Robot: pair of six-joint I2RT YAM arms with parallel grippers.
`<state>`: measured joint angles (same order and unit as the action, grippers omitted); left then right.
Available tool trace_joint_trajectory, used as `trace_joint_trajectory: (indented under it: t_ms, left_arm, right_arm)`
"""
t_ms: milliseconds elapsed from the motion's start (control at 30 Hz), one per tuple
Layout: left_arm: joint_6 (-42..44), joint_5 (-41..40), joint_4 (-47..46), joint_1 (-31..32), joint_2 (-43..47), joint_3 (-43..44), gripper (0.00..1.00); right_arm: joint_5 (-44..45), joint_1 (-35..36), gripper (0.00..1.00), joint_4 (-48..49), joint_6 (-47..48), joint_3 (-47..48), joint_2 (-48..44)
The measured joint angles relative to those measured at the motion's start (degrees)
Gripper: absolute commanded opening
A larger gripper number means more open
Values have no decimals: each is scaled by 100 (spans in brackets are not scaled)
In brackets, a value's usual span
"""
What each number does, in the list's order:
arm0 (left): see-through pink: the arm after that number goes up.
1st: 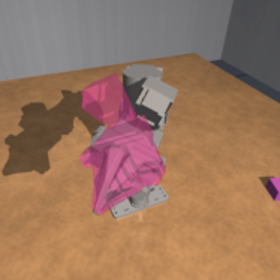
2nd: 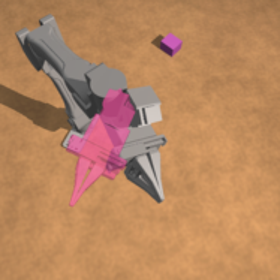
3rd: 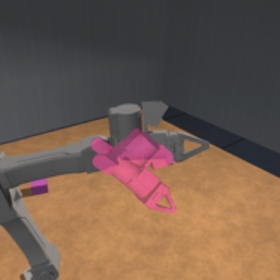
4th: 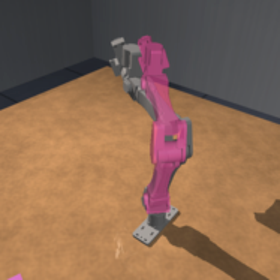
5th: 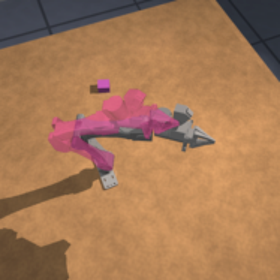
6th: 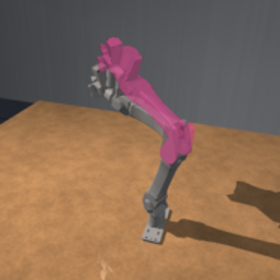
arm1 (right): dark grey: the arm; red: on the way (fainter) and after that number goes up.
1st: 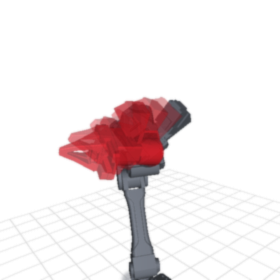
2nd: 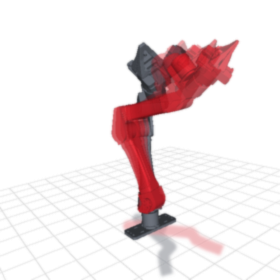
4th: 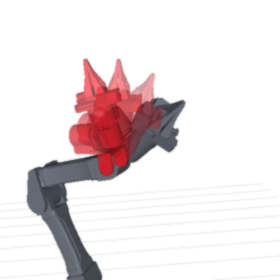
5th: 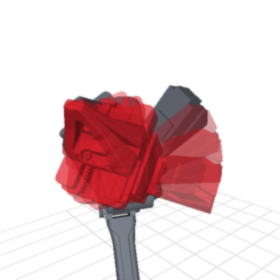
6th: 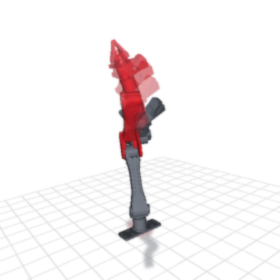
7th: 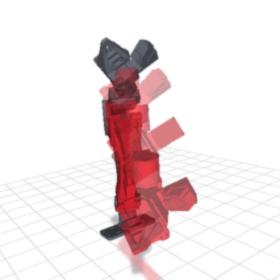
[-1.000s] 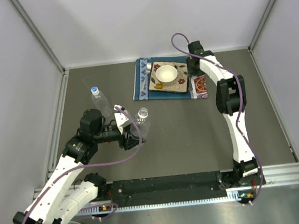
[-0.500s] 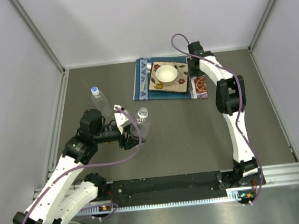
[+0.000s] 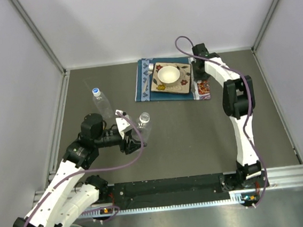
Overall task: Screw on the bottle caps
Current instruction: Pick up the bottle cap from the center of the board.
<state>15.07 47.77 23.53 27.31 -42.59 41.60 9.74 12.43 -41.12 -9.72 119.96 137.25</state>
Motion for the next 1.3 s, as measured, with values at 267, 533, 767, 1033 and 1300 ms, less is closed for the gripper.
trace_joint_trajectory:
  t_ms: [267,533,767,1033,1300]
  left_arm:
    - [140,-72,92,2,195,-278,3]
    - [216,-76,96,2,385,-505,4]
    - [649,-184,155,17,339,-734,4]
    - [973,-181,286,28,254,-824,4]
    - [1005,223,490,39,144,-640,6]
  right_arm:
    - [-74,330,20,131,2,-1904,-2057]
    - [-590,855,21,219,0,-2761,-3757]
    - [-1849,1493,22,-114,157,-2997,-5108]
    - [-3641,2063,24,-387,566,-2723,-6391]
    - [-4319,3040,25,-1156,1176,-1875,-5993]
